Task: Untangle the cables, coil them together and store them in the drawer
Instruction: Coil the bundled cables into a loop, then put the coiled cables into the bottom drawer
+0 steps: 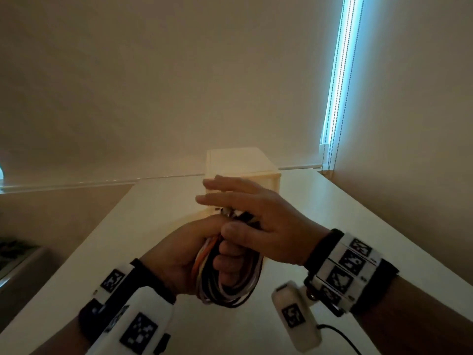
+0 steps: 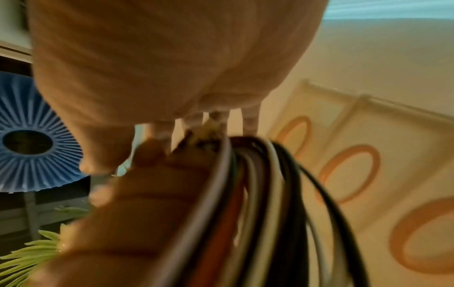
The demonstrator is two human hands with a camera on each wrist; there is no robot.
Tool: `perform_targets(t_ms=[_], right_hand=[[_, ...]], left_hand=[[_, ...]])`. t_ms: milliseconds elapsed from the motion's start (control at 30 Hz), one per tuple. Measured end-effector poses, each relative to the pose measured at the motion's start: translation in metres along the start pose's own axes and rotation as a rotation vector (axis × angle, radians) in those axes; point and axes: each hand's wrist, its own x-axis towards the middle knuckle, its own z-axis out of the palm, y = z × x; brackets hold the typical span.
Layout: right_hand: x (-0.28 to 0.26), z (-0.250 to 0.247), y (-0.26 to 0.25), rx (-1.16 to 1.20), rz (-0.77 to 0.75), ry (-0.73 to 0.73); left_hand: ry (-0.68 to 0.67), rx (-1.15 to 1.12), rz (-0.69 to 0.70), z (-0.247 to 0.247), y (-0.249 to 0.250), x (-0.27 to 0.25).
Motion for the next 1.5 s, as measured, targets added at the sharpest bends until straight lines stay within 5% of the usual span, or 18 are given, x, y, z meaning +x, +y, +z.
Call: perform_targets(t_ms=[200,400,567,1067,1233,1500], right_hand=[[0.005,0.036,0.012,0.229,0.105,0.314],[-0.005,0.039,0.021,0.355,0.107,0.296],[-0.010,0.039,0.017,0.224,0.108,0.398],[-0.013,0.022,0.013,0.153,0.128,0.374],[-0.019,0.016,0.010,0.237,0.091,0.267],[-0.023,0.019,0.019,0.297,0.125,0.303]], left_hand=[[-0.036,-0.042,-0.008,-0.003,-0.002,0.002],[-0.031,-0.144,-0.015,-0.006,-0.015,0.008],[-0.140,-0.085,-0.011,-0.004,-0.021,0.010],[0.058,-0.056,0.028,0.019,-0.026,0.008],[0.195,-0.090,-0.075,0.033,-0.020,0.008],[0.157,-0.087,-0.117,0.041,-0.017,0.003]])
